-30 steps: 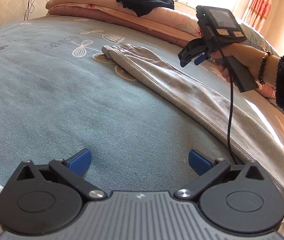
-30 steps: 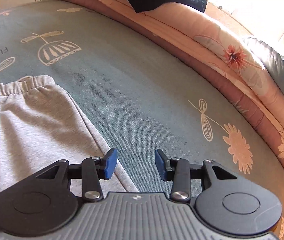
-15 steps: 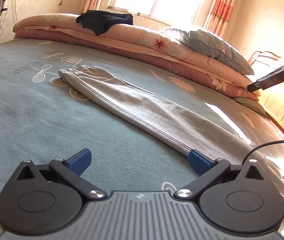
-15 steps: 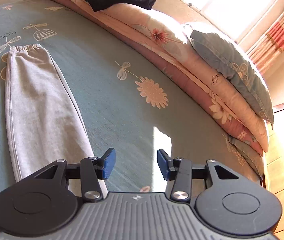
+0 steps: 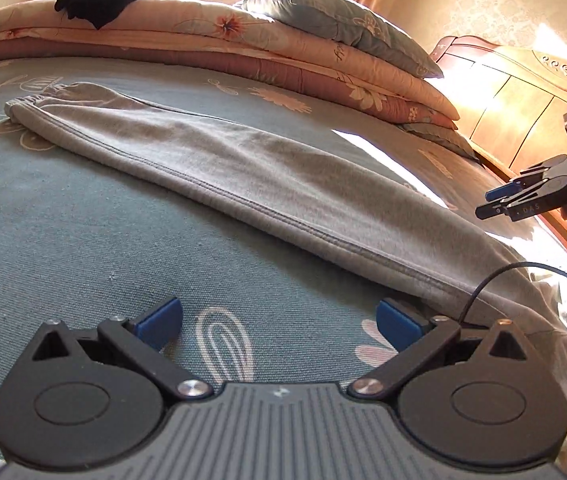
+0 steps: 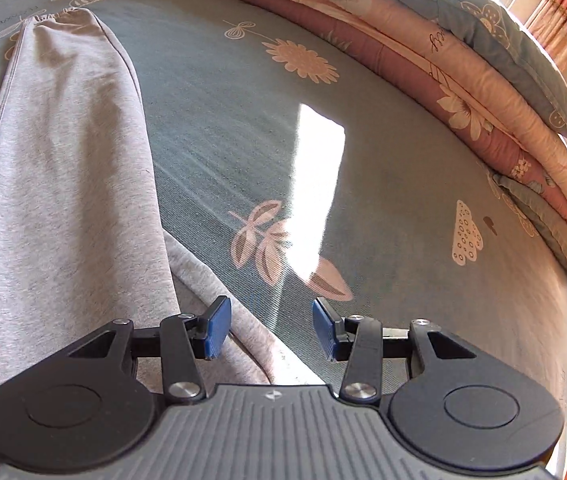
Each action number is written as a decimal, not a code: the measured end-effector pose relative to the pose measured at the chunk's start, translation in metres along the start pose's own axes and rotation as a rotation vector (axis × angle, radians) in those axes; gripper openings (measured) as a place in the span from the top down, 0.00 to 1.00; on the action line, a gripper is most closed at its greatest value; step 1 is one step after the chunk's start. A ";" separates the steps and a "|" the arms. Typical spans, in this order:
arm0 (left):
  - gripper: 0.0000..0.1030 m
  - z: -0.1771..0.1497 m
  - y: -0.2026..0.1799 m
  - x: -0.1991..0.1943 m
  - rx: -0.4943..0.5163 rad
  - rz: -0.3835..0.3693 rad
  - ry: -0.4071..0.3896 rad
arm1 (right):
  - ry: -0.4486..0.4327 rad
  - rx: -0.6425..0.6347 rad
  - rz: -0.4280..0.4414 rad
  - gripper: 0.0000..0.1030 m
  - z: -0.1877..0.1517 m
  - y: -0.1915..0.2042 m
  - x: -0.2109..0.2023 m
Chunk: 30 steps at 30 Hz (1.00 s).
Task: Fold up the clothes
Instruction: 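Move the open right gripper along the folded grey leg toward the waistband, then pinch the leg's side seam with the right gripper and tug it straight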
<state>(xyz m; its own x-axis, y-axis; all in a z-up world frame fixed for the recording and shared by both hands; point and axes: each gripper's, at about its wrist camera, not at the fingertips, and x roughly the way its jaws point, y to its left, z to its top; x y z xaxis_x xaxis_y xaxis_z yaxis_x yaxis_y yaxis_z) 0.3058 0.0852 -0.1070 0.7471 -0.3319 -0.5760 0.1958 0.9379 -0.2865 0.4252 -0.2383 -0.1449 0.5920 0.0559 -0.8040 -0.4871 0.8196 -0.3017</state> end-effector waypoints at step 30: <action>0.01 -0.002 0.003 0.002 0.015 -0.015 -0.023 | -0.015 -0.018 -0.035 0.94 0.033 -0.007 0.033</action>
<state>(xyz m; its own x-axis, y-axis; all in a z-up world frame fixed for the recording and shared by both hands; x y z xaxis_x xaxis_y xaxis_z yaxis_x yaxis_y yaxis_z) 0.3067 0.0870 -0.1101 0.7582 -0.3440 -0.5539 0.2164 0.9341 -0.2839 0.4699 -0.2233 -0.1525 0.6189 0.0359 -0.7847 -0.4768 0.8110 -0.3390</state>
